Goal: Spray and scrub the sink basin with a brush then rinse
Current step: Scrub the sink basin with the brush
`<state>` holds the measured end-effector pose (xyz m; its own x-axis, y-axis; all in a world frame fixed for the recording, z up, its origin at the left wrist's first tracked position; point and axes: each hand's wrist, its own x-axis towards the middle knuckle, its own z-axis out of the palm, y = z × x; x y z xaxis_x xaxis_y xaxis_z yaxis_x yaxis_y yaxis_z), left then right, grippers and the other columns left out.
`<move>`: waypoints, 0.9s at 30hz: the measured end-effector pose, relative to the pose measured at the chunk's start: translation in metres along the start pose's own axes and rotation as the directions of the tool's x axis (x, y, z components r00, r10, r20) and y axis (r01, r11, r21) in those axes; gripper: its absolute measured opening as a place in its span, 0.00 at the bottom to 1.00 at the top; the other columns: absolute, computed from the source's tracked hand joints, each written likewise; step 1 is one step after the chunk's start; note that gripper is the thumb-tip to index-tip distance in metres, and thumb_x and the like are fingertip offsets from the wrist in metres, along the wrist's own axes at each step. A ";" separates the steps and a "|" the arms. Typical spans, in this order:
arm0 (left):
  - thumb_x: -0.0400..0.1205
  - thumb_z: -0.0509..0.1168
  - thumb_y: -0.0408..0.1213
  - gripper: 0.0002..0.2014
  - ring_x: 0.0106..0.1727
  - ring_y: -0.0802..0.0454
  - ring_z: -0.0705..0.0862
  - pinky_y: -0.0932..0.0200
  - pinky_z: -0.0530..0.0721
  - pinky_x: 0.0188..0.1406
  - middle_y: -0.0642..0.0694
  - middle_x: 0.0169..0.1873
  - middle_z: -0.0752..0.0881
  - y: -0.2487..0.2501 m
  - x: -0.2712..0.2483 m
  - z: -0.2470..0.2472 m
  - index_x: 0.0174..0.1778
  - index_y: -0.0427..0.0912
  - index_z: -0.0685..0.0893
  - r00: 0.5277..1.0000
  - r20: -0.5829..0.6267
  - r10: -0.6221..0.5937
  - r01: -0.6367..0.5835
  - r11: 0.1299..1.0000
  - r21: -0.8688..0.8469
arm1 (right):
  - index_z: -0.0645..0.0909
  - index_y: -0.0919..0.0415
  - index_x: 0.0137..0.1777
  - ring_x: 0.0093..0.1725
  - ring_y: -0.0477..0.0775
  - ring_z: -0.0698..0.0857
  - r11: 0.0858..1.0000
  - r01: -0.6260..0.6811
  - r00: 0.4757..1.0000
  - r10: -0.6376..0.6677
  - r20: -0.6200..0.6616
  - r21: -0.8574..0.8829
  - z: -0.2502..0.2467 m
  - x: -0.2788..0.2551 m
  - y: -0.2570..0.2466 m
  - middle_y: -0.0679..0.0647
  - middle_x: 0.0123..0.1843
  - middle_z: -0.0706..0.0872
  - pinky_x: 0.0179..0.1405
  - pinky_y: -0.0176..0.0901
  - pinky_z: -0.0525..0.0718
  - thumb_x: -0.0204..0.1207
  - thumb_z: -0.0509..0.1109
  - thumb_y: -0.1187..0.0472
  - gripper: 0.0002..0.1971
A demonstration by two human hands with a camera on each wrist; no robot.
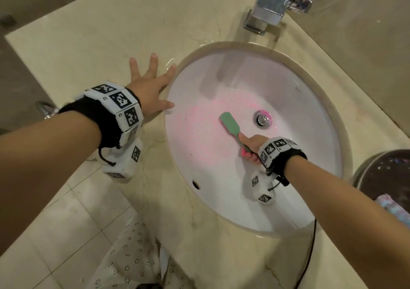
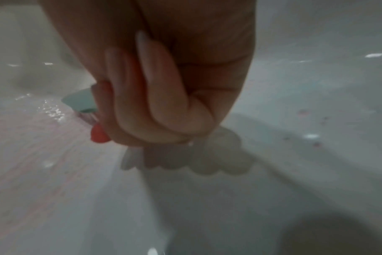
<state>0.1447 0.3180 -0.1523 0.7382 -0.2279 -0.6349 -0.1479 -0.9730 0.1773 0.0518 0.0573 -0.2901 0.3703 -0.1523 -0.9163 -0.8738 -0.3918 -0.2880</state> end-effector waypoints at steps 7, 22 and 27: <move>0.83 0.61 0.50 0.40 0.78 0.29 0.30 0.30 0.44 0.73 0.47 0.80 0.30 -0.001 0.000 0.000 0.82 0.60 0.38 1.000 0.000 0.014 -0.014 1.000 0.002 | 0.73 0.63 0.28 0.11 0.48 0.65 0.995 -0.084 0.984 0.075 -0.162 -0.048 -0.022 -0.003 0.038 0.54 0.19 0.72 0.12 0.27 0.62 0.84 0.49 0.41 0.31; 0.83 0.61 0.50 0.40 0.78 0.29 0.29 0.29 0.45 0.73 0.49 0.80 0.29 -0.002 0.002 0.001 0.82 0.61 0.38 1.000 -0.003 0.011 -0.011 1.000 -0.010 | 0.77 0.61 0.27 0.18 0.49 0.71 1.000 0.006 0.997 -0.004 -0.073 0.027 0.005 0.017 0.020 0.53 0.24 0.76 0.08 0.29 0.64 0.80 0.51 0.35 0.33; 0.83 0.60 0.50 0.40 0.78 0.28 0.29 0.30 0.43 0.73 0.48 0.80 0.29 -0.003 0.003 0.001 0.82 0.60 0.38 1.000 -0.001 0.018 -0.018 1.000 0.004 | 0.74 0.61 0.28 0.15 0.49 0.71 0.993 -0.076 0.983 0.091 -0.163 0.094 -0.014 0.015 0.045 0.53 0.23 0.75 0.10 0.30 0.65 0.80 0.51 0.35 0.32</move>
<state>0.1465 0.3198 -0.1549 0.7362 -0.2450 -0.6309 -0.1633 -0.9689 0.1857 0.0224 0.0247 -0.3130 0.3357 -0.3327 -0.8812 -0.9253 -0.2918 -0.2423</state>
